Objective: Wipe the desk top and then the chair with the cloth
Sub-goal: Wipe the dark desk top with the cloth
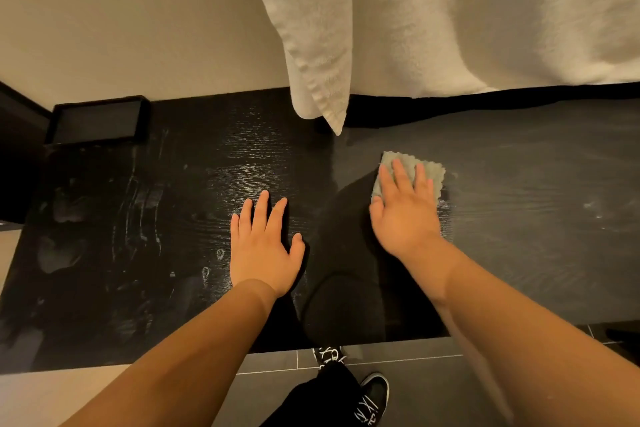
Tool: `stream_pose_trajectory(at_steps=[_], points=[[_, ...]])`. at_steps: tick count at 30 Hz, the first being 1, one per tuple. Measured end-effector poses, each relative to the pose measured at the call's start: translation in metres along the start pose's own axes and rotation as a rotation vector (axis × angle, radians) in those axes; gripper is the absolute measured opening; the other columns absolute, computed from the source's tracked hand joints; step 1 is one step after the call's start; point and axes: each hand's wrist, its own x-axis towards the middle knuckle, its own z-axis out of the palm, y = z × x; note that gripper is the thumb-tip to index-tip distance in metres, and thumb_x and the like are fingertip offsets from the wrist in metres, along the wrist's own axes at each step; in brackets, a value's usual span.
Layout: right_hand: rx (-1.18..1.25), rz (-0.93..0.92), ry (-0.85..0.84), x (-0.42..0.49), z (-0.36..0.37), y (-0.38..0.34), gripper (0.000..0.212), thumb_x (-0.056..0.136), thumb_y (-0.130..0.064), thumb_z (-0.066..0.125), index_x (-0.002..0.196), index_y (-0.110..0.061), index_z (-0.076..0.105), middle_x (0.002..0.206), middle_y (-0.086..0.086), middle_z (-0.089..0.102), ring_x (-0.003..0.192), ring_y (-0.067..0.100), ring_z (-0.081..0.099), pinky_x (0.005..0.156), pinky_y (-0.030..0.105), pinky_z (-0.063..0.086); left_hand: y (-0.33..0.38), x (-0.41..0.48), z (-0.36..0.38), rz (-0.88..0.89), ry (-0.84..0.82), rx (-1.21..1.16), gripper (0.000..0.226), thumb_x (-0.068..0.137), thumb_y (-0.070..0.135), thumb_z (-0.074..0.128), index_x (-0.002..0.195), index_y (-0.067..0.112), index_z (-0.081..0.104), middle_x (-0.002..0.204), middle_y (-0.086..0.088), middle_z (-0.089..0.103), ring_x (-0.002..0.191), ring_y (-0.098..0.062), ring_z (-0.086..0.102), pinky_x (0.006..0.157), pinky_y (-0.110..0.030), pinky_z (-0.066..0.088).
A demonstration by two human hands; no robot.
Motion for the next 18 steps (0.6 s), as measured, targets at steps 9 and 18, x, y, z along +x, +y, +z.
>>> stream_pose_trajectory(at_steps=[9, 18], points=[[-0.063, -0.364, -0.104, -0.010, -0.001, 0.001, 0.071, 0.096, -0.051, 0.014, 0.163, -0.029, 0.013, 0.171, -0.004, 0.006, 0.157, 0.032, -0.002, 0.126, 0.054, 0.007, 0.000, 0.000, -0.002, 0.003, -0.011, -0.009, 0.072, 0.097, 0.060, 0.036, 0.163, 0.032, 0.029, 0.175, -0.002, 0.013, 0.161, -0.032, 0.006, 0.130, -0.053, 0.007], [0.001, -0.065, -0.138, -0.010, -0.012, -0.014, 0.069, 0.101, -0.049, 0.014, 0.164, -0.025, 0.000, 0.171, 0.002, -0.008, 0.154, 0.041, -0.014, 0.125, 0.052, -0.007, -0.002, 0.001, 0.002, 0.007, -0.011, -0.006, 0.074, 0.095, 0.061, 0.033, 0.163, 0.032, 0.030, 0.175, -0.003, 0.012, 0.161, -0.032, 0.007, 0.130, -0.053, 0.006]])
